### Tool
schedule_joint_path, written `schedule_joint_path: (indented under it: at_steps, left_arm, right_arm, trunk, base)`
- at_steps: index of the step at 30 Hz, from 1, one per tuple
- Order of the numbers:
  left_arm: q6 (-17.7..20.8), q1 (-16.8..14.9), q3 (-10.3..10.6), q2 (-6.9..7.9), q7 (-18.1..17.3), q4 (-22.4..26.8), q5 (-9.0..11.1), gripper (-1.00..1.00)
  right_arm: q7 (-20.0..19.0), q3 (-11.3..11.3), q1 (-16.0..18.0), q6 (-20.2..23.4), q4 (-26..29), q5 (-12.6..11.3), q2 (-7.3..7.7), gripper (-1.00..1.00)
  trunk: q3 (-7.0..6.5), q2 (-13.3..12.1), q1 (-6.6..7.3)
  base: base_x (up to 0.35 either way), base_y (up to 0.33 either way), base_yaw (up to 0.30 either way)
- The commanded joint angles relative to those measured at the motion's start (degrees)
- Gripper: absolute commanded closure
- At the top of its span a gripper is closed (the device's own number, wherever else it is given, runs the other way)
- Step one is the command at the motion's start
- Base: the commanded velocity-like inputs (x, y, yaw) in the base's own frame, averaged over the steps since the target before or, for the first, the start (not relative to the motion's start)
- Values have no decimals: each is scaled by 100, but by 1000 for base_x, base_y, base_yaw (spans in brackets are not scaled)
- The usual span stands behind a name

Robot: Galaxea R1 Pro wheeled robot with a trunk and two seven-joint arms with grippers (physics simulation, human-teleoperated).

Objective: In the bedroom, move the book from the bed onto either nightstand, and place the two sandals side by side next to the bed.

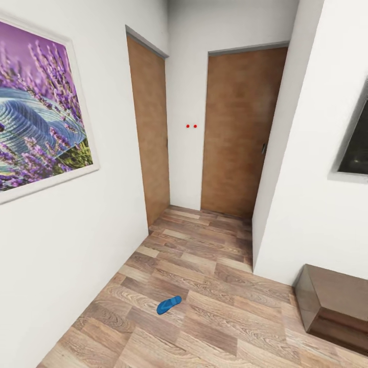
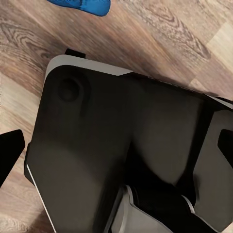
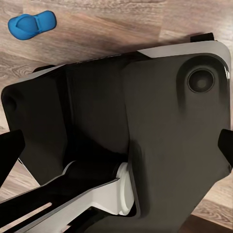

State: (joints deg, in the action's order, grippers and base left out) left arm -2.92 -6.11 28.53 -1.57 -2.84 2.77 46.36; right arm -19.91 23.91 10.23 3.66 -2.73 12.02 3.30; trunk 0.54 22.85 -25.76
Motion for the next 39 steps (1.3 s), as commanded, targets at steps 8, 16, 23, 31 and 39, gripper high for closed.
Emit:
schedule_joint_path:
  at_steps: [8,16,23,31,39]
  left_arm:
    - [-53,-5,47,-1,-24,-13,58,-100]
    - [-66,-5,47,-1,-24,-13,57,-100]
    - [-68,-5,47,-1,-24,-13,57,-100]
    - [-68,-5,47,-1,-24,-13,63,-100]
    - [-68,-5,-15,2,-24,-13,66,-100]
  right_arm:
    - [-10,45,5,12,-9,49,4,-100]
    - [-5,35,5,12,-9,57,4,-100]
    - [-4,24,5,12,-9,65,4,-100]
    - [-10,35,5,6,-7,46,12,-100]
    - [-12,41,5,-10,95,39,20,-100]
  trunk:
    - [6,7,-2]
    - [6,7,-2]
    - [6,7,-2]
    - [6,7,-2]
    - [6,7,-2]
  base:
    - [0,31,-10]
    - [0,4,-1]
    - [0,0,0]
    - [0,0,0]
    - [0,0,0]
